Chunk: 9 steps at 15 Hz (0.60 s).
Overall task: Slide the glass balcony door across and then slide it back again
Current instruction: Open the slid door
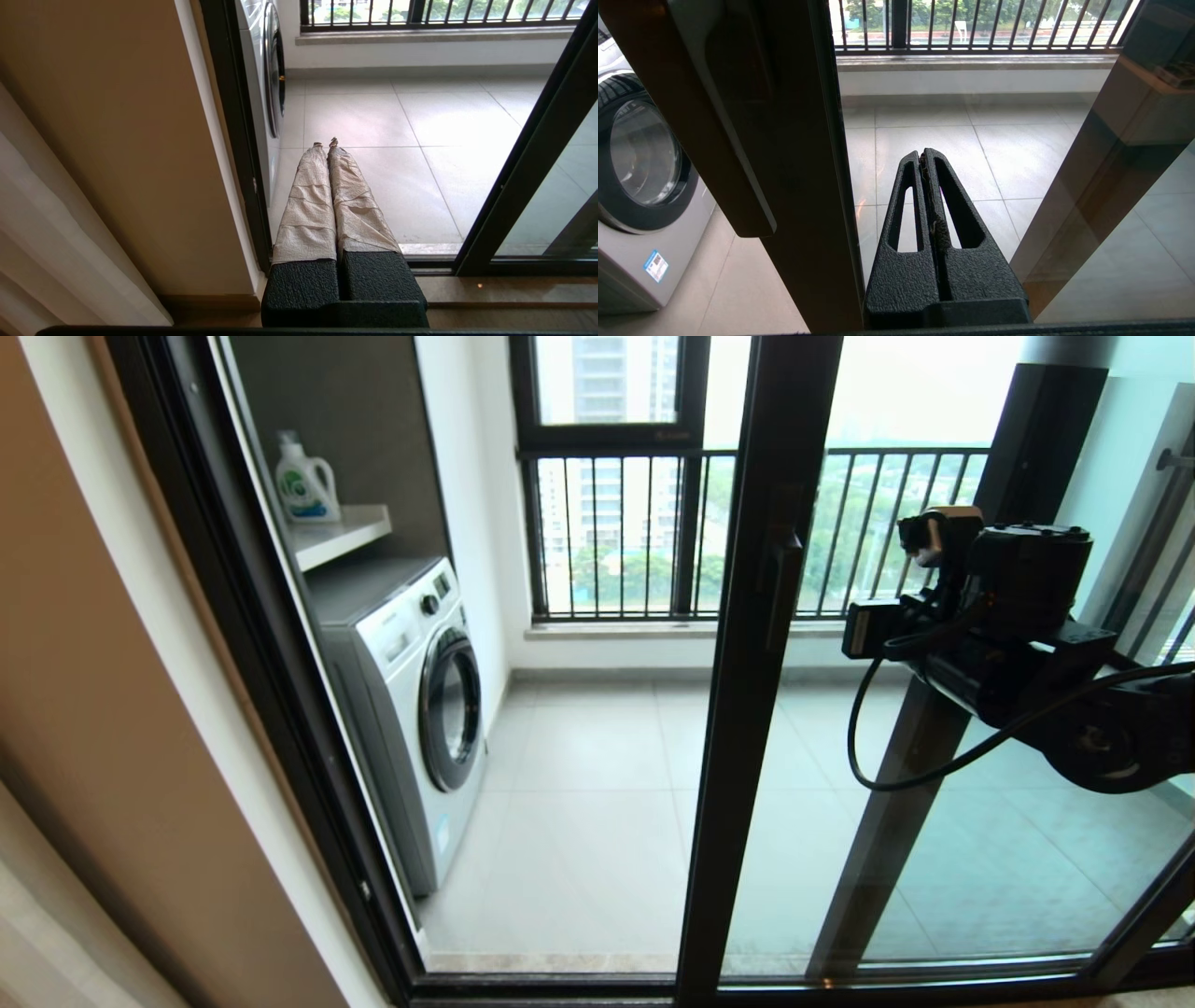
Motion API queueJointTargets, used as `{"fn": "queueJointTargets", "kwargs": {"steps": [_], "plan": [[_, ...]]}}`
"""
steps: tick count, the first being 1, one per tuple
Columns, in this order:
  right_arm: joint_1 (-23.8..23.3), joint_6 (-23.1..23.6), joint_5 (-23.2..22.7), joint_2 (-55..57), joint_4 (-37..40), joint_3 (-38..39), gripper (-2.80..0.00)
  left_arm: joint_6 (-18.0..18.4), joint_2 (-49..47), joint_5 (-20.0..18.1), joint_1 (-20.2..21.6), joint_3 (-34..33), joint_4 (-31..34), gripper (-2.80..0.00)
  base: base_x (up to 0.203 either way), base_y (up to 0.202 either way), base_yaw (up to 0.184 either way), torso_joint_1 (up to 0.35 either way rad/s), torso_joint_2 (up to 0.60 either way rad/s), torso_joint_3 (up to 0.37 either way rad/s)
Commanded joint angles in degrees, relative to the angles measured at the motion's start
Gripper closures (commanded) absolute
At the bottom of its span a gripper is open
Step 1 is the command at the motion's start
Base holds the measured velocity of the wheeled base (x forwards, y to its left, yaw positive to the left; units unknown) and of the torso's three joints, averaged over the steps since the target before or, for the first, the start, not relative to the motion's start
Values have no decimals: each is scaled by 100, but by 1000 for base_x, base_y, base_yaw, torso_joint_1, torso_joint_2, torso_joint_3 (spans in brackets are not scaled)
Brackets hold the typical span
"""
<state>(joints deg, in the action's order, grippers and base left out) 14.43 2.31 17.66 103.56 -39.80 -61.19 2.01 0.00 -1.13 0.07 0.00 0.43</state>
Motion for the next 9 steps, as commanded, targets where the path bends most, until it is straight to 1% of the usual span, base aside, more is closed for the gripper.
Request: {"fn": "queueJointTargets", "kwargs": {"steps": [1,3,6,8,9], "plan": [[-28,-3,9,-117,-36,125,0,1,-9,-1,1,0,1,0,0,0,0,0,0,0],[-65,-11,-11,-149,-39,125,0,1,-9,-1,1,0,1,0,0,0,0,0,0,0],[74,0,-99,-535,-37,218,0,1,-9,-1,1,0,1,0,0,0,0,0,0,0],[289,-2,-410,-858,-36,374,0,1,-9,-1,1,0,1,0,0,0,0,0,0,0],[520,-2,-458,-948,-36,411,0,1,-9,-1,1,0,1,0,0,0,0,0,0,0]]}}
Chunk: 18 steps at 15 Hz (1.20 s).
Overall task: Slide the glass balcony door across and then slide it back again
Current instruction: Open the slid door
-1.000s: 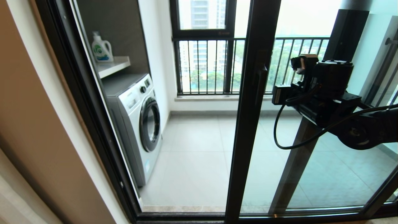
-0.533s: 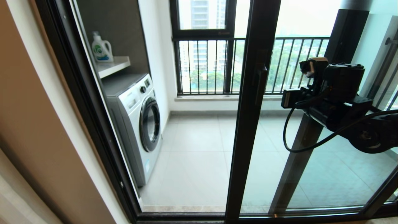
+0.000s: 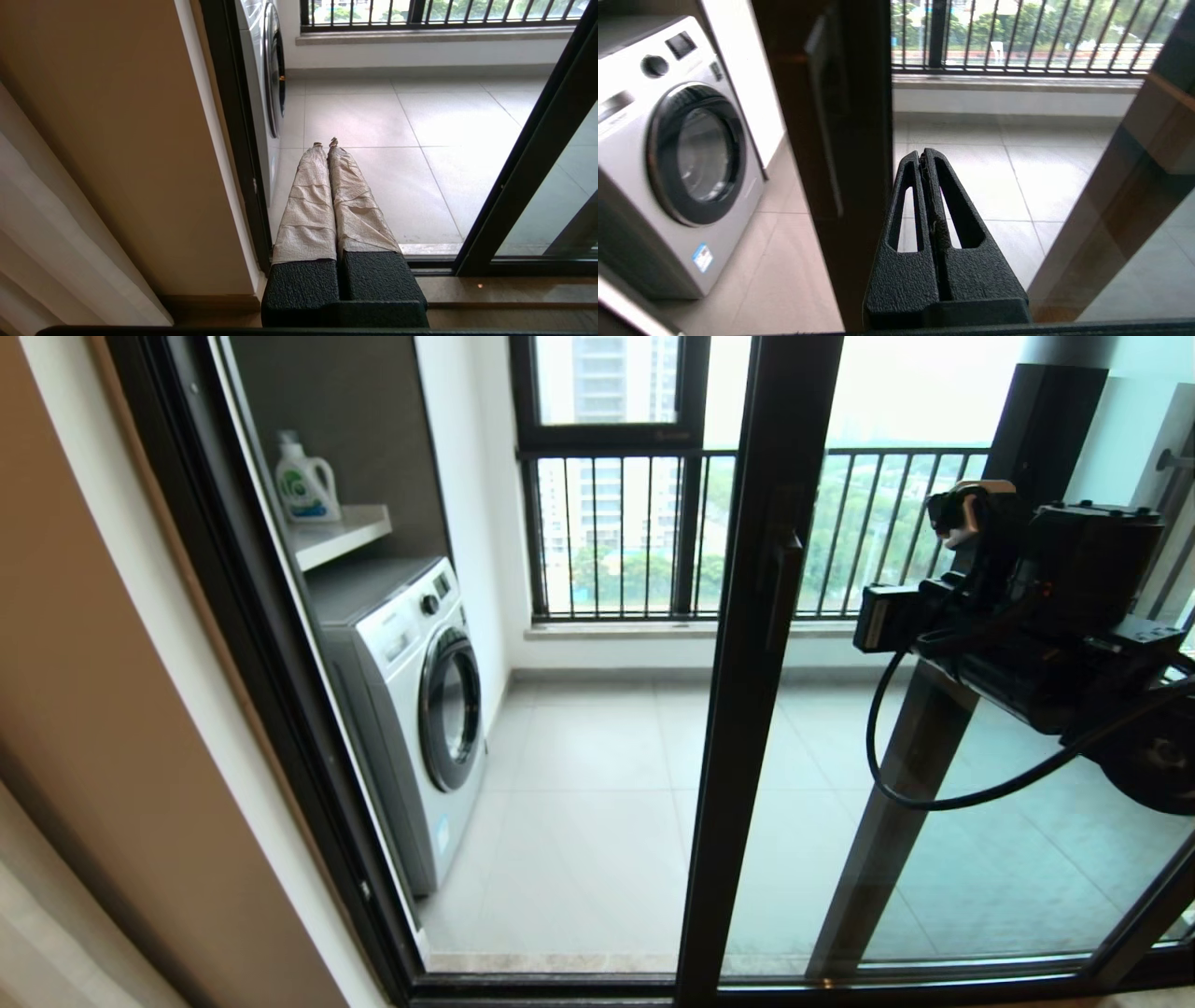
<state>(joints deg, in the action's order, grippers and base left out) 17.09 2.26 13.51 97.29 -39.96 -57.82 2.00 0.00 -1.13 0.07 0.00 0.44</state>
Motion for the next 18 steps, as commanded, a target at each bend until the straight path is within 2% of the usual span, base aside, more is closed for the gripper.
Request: {"fn": "queueJointTargets", "kwargs": {"steps": [1,3,6,10,13,18], "plan": [[478,7,-38,-361,-22,86,0,2,-9,-1,1,0,0,0,0,0,0,0,0,0],[799,139,-32,-245,-21,-23,0,2,-9,-1,1,0,0,0,0,0,0,0,0,0],[802,309,66,611,-54,-696,0,2,-9,-1,1,0,0,0,0,0,0,0,0,0],[461,342,140,1772,-177,-1990,0,2,-9,-1,1,0,0,0,0,0,0,0,0,0],[194,349,152,2268,-177,-2620,0,2,-9,-1,1,0,0,0,0,0,0,0,0,0],[-104,381,148,2326,-152,-2767,0,2,-9,-1,1,0,0,0,0,0,0,0,0,0]]}}
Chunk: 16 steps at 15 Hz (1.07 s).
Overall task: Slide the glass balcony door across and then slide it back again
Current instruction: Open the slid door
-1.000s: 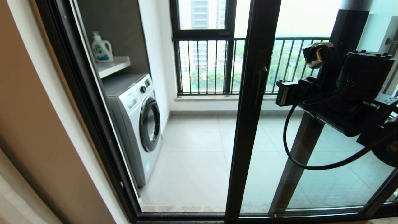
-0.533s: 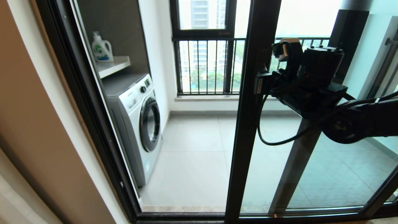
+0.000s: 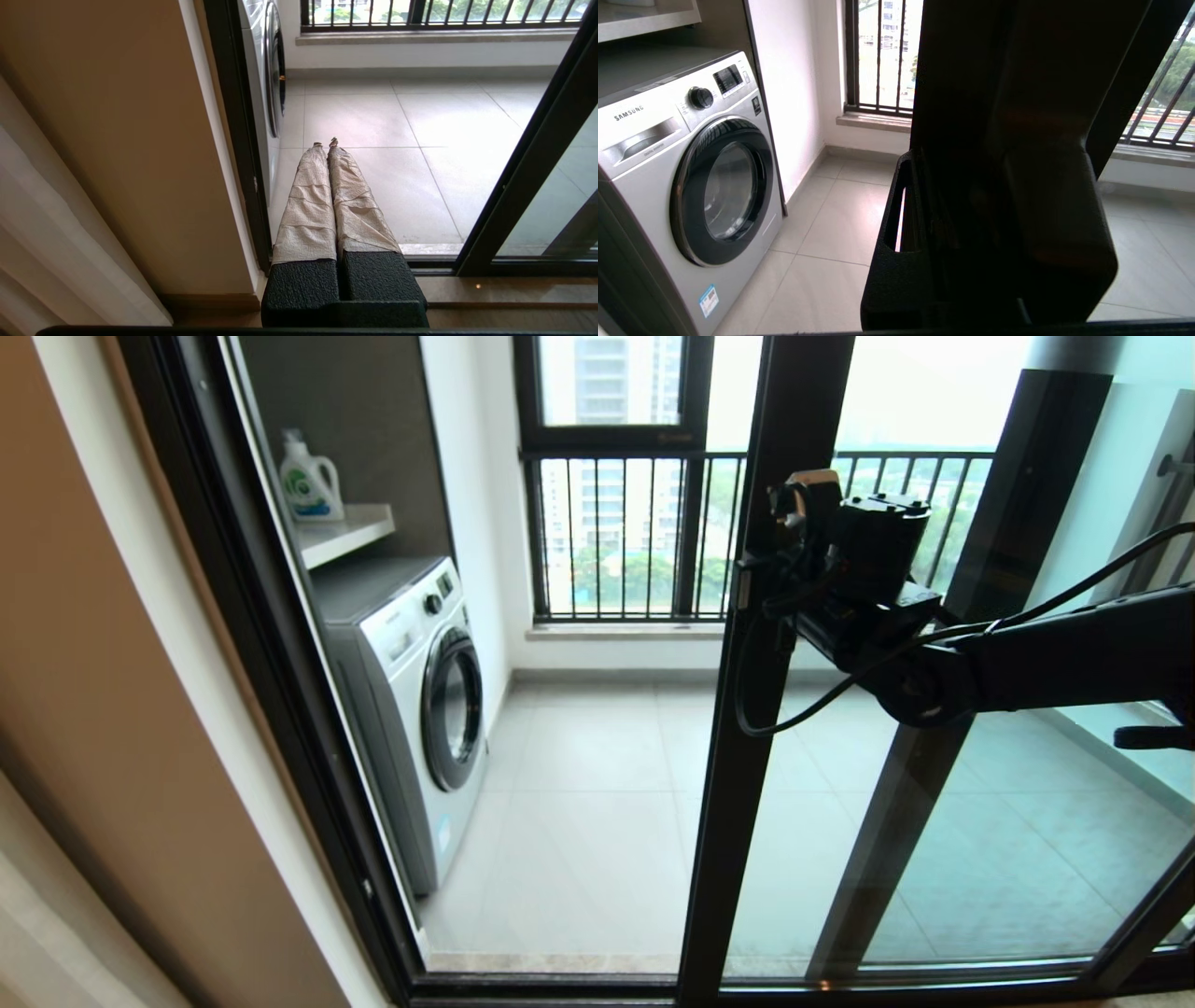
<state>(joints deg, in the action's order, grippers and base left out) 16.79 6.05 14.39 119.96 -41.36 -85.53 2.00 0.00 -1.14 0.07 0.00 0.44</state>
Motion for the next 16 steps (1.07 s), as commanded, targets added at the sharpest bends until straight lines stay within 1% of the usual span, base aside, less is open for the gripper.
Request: {"fn": "queueJointTargets", "kwargs": {"steps": [1,8,16], "plan": [[-106,1,64,37,-21,35,0,2,-9,0,1,0,0,0,0,0,0,0,0,0],[-330,2,90,-293,-42,278,0,2,-9,0,1,0,0,0,0,0,0,0,0,0],[-1123,1,70,-627,-143,796,0,2,-9,0,1,0,0,0,0,0,0,0,0,0]]}}
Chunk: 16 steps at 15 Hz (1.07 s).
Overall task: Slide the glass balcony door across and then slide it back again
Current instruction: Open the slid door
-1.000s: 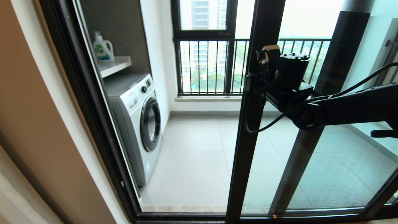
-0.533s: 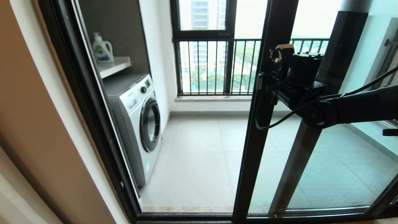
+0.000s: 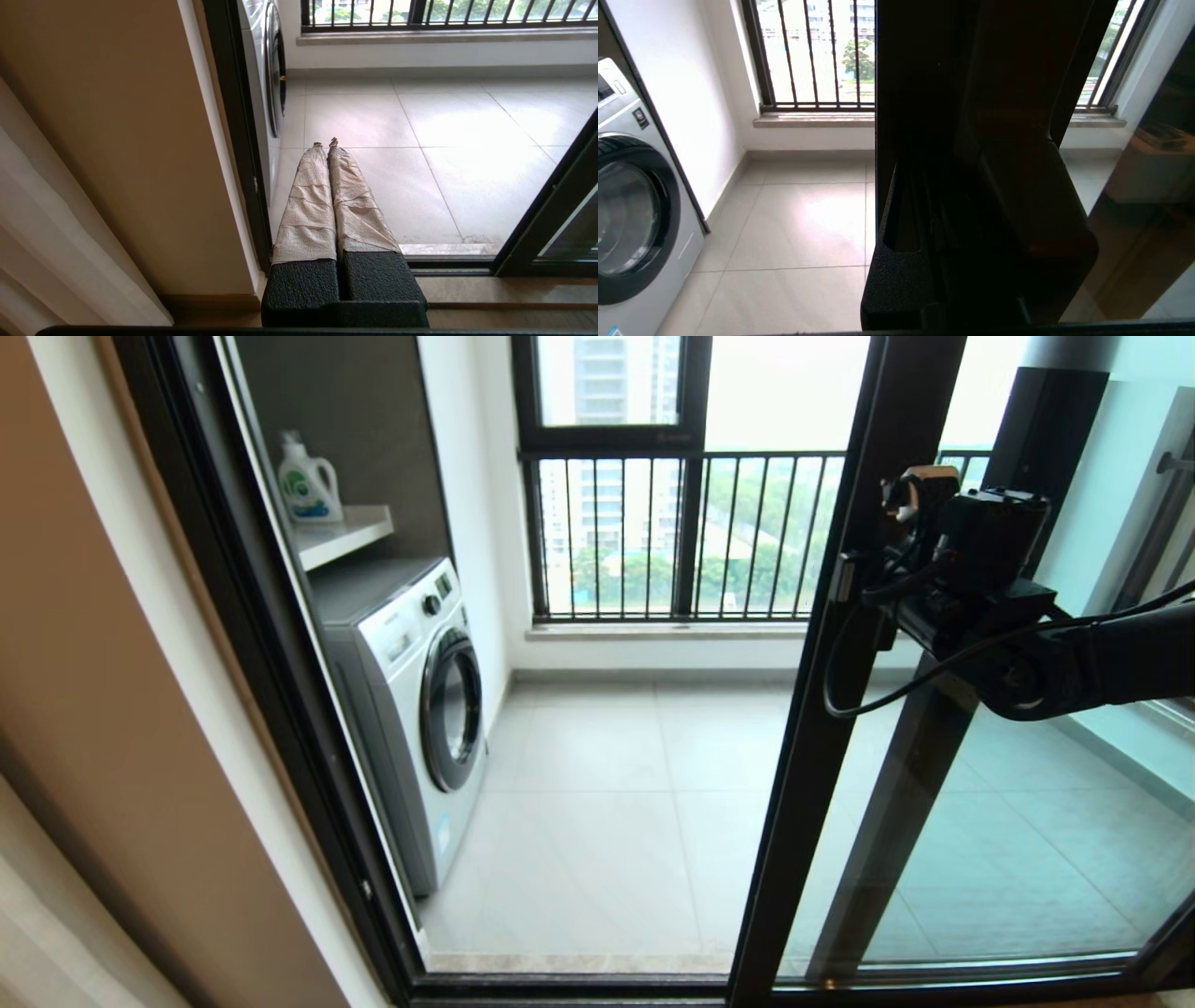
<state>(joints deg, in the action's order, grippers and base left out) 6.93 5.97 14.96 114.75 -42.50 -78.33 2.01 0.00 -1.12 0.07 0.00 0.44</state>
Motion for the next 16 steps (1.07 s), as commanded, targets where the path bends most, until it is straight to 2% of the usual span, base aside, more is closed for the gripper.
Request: {"fn": "queueJointTargets", "kwargs": {"steps": [1,6,16], "plan": [[-210,9,8,-130,-30,117,0,1,-9,-2,1,0,0,0,0,0,0,0,0,0],[-550,9,-52,-330,-30,310,0,1,-9,-2,1,0,0,0,0,0,0,0,0,0],[-1705,18,-789,-304,-23,327,0,1,-9,-2,1,0,0,0,0,0,0,0,0,0]]}}
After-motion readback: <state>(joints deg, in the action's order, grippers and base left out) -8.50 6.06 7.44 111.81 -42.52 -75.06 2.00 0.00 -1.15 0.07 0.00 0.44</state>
